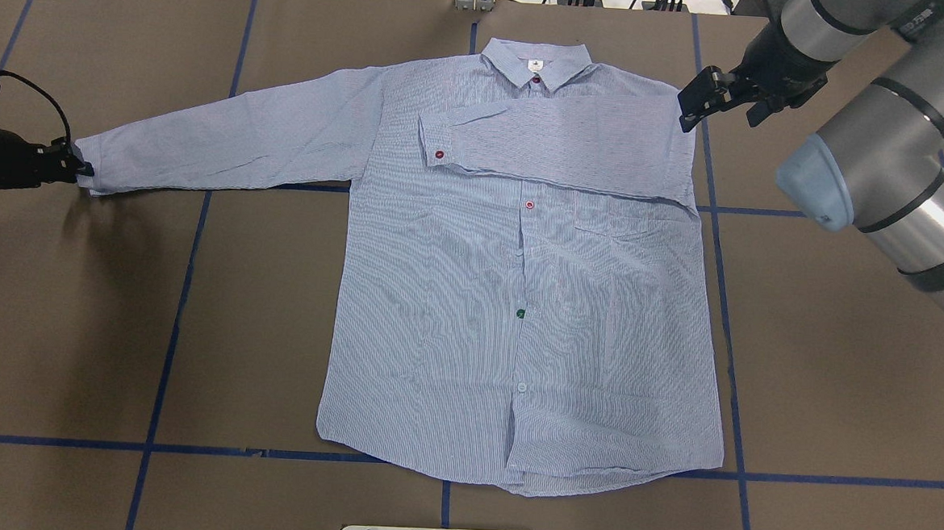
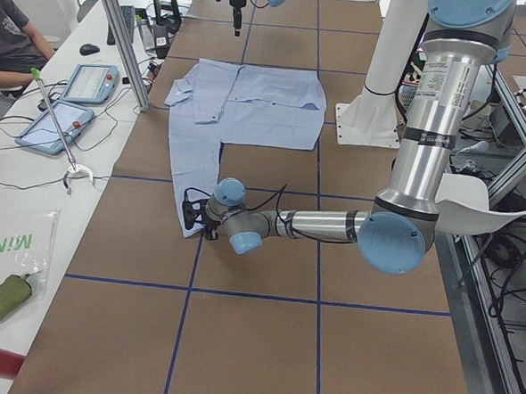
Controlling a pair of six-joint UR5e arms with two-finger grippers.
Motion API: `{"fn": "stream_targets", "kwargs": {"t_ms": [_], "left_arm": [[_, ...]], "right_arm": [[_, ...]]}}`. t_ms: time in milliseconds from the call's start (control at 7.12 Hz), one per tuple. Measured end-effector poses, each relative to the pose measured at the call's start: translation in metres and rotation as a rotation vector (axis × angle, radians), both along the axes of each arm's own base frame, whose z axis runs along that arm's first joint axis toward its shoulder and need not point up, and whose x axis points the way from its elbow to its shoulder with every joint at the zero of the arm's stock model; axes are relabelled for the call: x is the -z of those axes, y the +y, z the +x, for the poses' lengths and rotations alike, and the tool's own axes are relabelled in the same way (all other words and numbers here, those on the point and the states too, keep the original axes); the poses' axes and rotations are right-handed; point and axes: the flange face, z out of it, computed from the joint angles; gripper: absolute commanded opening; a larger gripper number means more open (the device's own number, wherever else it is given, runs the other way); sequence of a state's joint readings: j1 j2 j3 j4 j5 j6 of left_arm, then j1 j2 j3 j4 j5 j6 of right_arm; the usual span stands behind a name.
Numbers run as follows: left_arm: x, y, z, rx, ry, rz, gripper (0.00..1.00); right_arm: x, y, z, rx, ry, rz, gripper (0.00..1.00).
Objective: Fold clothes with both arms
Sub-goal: 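Grasp the other sleeve's cuff with the left gripper while the right arm draws back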
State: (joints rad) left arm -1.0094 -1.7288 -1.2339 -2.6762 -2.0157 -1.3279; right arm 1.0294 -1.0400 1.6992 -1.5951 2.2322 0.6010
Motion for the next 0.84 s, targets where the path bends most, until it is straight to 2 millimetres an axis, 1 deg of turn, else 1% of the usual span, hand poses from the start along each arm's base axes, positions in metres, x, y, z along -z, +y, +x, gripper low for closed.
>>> {"fn": "stream_targets", "kwargs": {"t_ms": [421, 562, 702, 842], "left_arm": [[0.007, 0.0, 0.0, -0.005, 0.01, 0.009, 0.0], [0.015, -0.001, 0.0, -0.007, 0.018, 0.019, 0.0], [0.031, -0.001, 0.0, -0.012, 0.033, 0.035, 0.0], [0.053, -0.001, 0.0, -0.025, 0.055, 0.048, 0.0]], "right_arm": [[0.0, 0.001, 0.0, 0.001, 0.0, 0.001, 1.0], [-0.003, 0.003, 0.002, 0.001, 0.0, 0.0, 1.0], [-0.011, 0.01, 0.007, 0.003, 0.004, -0.003, 1.0], [-0.023, 0.02, 0.016, 0.009, 0.01, 0.0, 1.0]]}}
